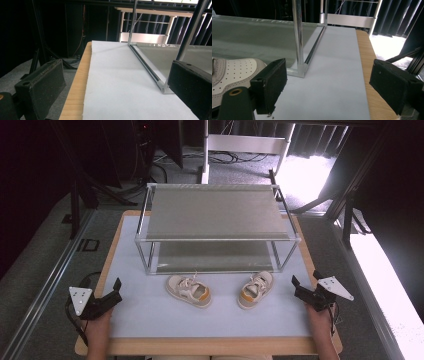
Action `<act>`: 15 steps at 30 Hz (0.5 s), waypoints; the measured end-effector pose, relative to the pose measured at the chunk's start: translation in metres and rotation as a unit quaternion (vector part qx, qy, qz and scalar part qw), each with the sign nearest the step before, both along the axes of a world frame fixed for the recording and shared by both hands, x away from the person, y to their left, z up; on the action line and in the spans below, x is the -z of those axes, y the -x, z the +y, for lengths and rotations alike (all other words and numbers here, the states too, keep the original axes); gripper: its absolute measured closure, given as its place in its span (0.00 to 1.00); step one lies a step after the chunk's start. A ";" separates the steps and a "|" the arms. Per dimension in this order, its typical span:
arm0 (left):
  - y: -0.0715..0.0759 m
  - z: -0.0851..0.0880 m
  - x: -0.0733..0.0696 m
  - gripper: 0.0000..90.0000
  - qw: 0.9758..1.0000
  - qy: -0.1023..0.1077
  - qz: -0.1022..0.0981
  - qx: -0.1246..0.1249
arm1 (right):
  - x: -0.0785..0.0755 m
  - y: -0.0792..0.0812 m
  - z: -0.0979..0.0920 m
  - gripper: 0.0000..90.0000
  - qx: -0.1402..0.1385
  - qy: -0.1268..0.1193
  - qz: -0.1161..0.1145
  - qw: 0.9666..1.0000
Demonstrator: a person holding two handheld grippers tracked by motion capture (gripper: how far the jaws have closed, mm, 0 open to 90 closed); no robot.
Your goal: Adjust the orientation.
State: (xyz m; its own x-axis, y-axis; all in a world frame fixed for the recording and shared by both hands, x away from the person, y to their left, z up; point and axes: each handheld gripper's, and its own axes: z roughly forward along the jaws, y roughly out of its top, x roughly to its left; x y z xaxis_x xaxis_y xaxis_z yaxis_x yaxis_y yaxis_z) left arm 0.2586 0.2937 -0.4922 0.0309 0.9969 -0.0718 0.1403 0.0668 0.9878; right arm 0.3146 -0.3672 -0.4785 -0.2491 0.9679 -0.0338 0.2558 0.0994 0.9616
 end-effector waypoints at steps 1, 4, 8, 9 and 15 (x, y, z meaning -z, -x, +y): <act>0.001 0.000 0.000 0.01 1.000 0.002 -0.001 0.008 | 0.000 0.000 0.000 0.15 0.000 -0.002 -0.001 1.000; 0.001 0.000 0.000 0.01 1.000 0.004 0.003 0.007 | 0.000 0.000 0.000 0.15 0.000 -0.002 -0.001 1.000; 0.001 0.001 0.000 0.01 1.000 0.003 0.009 0.019 | 0.000 0.000 0.000 0.15 0.000 -0.001 -0.001 1.000; 0.001 0.000 0.000 0.01 1.000 0.002 0.009 0.017 | 0.000 0.000 0.000 0.15 0.000 -0.001 -0.001 1.000; -0.001 0.002 -0.003 0.01 0.998 0.010 0.036 0.041 | 0.000 0.000 0.000 0.15 0.002 -0.002 -0.001 1.000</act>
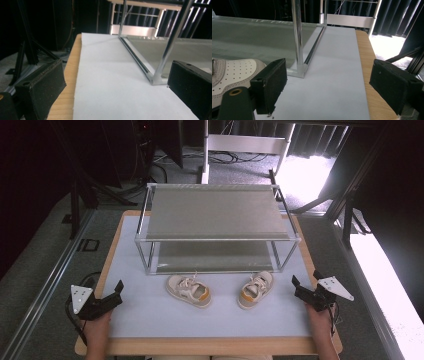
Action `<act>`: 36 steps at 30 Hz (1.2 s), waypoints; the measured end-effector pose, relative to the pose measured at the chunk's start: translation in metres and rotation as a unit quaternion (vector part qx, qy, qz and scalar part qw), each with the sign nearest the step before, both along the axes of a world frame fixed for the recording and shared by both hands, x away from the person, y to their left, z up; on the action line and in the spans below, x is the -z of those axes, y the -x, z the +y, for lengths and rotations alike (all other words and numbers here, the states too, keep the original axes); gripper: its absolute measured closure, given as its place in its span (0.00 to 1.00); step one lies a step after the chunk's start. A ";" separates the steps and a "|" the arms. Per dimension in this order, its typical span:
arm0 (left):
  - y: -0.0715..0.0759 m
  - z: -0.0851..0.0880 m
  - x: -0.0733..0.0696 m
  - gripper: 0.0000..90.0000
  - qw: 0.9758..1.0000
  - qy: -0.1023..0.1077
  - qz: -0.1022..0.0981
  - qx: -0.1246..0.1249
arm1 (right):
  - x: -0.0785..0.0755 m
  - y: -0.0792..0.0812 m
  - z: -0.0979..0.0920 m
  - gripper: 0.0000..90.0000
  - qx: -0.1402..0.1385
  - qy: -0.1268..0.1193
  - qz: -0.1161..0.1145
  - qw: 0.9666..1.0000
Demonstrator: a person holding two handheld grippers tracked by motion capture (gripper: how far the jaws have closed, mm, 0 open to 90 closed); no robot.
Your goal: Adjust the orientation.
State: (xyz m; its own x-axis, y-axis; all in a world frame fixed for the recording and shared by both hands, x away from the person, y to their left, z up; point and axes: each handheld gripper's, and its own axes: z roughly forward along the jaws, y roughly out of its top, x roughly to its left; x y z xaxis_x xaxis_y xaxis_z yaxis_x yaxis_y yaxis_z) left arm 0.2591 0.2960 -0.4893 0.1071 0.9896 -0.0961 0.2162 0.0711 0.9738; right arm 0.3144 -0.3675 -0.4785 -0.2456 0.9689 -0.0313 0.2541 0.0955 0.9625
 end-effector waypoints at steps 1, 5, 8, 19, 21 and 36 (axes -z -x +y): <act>-0.002 0.001 -0.001 0.01 0.999 0.011 0.008 0.028 | 0.000 0.000 0.000 0.15 0.000 0.000 -0.001 1.000; -0.006 0.001 -0.004 0.01 0.998 0.019 0.039 0.054 | 0.000 0.000 0.000 0.15 0.002 -0.001 0.000 1.000; -0.008 0.000 -0.007 0.01 0.996 0.021 0.054 0.066 | 0.000 0.000 0.000 0.16 0.001 0.000 0.000 1.000; -0.014 -0.018 -0.022 0.02 0.989 0.009 0.090 0.118 | 0.000 0.000 0.000 0.15 0.001 -0.001 0.000 1.000; -0.014 -0.020 -0.023 0.02 0.987 0.011 0.094 0.126 | 0.000 0.000 0.000 0.15 0.001 -0.001 0.000 1.000; -0.021 -0.058 -0.056 0.02 0.960 -0.033 0.144 0.237 | 0.000 -0.001 0.000 0.16 -0.003 0.001 0.003 1.000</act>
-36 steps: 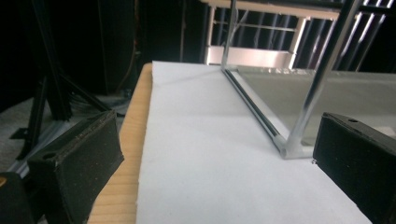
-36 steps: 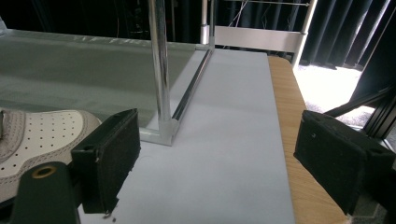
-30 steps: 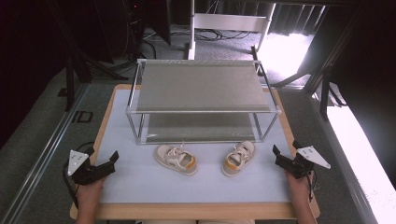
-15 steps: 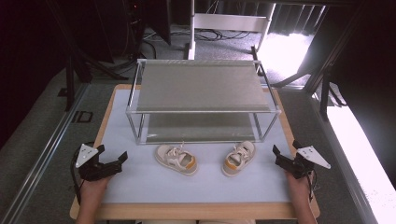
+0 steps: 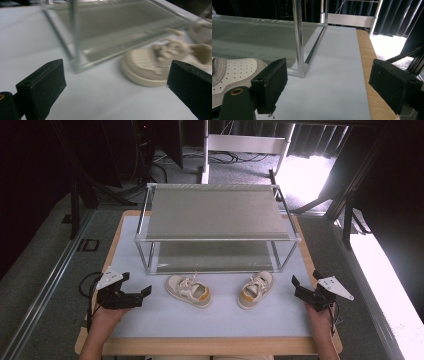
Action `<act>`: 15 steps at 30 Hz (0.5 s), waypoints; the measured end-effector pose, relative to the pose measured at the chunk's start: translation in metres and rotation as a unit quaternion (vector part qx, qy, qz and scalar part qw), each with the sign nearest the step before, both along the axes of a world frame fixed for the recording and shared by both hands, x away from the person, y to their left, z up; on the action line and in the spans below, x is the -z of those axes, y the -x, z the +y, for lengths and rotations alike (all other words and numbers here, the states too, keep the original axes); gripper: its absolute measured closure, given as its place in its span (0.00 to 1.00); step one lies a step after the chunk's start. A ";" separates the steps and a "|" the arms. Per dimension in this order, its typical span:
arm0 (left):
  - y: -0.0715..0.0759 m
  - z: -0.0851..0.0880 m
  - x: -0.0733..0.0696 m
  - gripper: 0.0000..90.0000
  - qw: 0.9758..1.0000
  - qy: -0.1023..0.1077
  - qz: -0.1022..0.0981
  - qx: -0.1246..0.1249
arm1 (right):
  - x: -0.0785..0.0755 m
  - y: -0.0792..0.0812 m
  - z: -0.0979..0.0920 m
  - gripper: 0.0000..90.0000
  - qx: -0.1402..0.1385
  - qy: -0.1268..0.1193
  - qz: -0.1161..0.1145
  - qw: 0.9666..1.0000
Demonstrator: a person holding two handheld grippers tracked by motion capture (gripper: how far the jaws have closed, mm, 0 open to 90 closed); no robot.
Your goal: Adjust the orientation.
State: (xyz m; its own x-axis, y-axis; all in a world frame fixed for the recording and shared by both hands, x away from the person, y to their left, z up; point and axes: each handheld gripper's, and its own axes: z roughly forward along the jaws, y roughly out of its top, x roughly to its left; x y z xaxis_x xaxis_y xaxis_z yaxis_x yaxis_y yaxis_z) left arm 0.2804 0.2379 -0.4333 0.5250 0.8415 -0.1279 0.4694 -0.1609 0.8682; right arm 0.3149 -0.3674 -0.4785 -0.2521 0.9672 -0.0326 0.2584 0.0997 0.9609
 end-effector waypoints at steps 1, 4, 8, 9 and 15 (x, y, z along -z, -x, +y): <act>0.000 -0.003 -0.002 0.02 1.000 -0.007 0.003 0.006 | 0.000 0.000 0.000 0.16 0.000 0.000 0.000 1.000; -0.001 -0.013 -0.009 0.02 1.000 -0.019 0.009 0.022 | 0.000 0.000 0.000 0.16 0.000 0.000 0.000 1.000; -0.002 -0.022 -0.017 0.02 0.999 -0.030 0.018 0.039 | 0.000 0.000 0.000 0.16 0.000 0.000 0.000 1.000; -0.002 -0.024 -0.019 0.02 0.998 -0.033 0.021 0.043 | 0.000 0.000 0.000 0.16 0.000 0.000 0.000 1.000; -0.005 -0.047 -0.033 0.02 0.995 -0.064 0.048 0.063 | 0.000 0.000 0.000 0.16 0.000 0.001 0.001 1.000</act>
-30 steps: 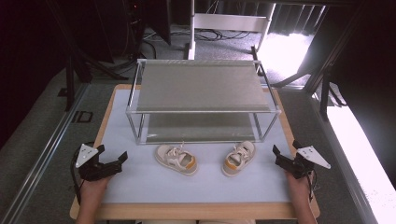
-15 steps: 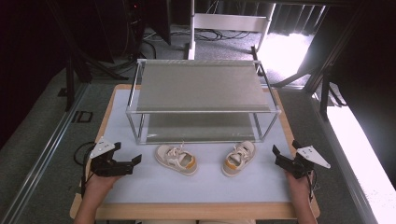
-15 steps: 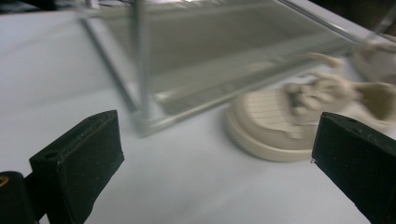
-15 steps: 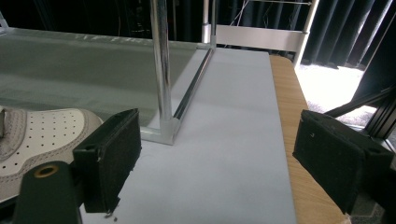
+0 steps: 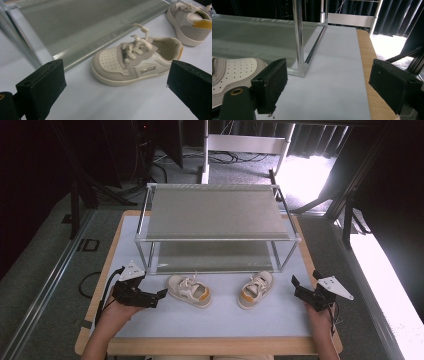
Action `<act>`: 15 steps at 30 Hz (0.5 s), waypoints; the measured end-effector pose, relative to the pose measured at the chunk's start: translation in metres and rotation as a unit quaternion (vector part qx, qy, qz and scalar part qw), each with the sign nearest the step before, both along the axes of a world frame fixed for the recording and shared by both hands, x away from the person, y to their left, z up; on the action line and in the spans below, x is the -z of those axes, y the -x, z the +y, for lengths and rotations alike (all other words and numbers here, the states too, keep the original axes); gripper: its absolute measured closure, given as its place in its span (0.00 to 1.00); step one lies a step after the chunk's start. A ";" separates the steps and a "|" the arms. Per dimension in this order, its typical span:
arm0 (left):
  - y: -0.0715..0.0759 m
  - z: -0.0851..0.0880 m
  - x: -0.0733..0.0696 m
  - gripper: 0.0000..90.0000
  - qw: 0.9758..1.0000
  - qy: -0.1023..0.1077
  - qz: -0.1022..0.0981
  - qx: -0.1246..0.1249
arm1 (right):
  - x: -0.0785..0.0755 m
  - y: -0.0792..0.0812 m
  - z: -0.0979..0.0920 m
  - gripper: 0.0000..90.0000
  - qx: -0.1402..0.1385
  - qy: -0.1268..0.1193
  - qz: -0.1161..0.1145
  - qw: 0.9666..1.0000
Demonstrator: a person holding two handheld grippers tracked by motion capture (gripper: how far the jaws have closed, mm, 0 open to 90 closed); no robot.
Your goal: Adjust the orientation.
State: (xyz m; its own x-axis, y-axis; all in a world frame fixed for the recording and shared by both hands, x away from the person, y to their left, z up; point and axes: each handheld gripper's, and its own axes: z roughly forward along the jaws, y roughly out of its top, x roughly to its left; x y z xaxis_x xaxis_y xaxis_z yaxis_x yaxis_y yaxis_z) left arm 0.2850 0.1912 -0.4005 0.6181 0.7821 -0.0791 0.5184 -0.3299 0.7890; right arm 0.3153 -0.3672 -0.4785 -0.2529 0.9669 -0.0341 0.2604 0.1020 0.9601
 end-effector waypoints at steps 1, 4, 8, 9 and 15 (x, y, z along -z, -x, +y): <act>0.000 -0.003 -0.002 0.02 1.000 -0.004 0.003 0.002 | 0.000 0.000 0.000 0.16 0.000 0.000 0.000 1.000; -0.002 -0.010 -0.005 0.02 1.000 -0.009 0.012 0.014 | 0.000 0.000 0.000 0.16 0.001 0.000 0.000 1.000; -0.004 -0.027 -0.012 0.02 0.998 -0.028 0.028 0.044 | 0.000 0.000 0.000 0.16 0.001 -0.001 0.001 1.000; -0.004 -0.030 -0.013 0.02 0.998 -0.032 0.029 0.049 | 0.000 0.000 0.000 0.16 0.001 -0.002 0.001 1.000; -0.008 -0.050 -0.018 0.06 0.995 -0.055 0.041 0.076 | 0.000 0.000 0.000 0.16 0.000 -0.002 0.001 1.000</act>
State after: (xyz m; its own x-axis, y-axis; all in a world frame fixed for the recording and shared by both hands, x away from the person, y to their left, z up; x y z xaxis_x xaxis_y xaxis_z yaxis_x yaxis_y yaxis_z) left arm 0.2925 0.1412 -0.3826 0.7246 0.6871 -0.0527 0.5168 -0.4912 0.7012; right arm 0.3156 -0.3671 -0.4786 -0.2530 0.9670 -0.0298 0.2629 0.0984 0.9598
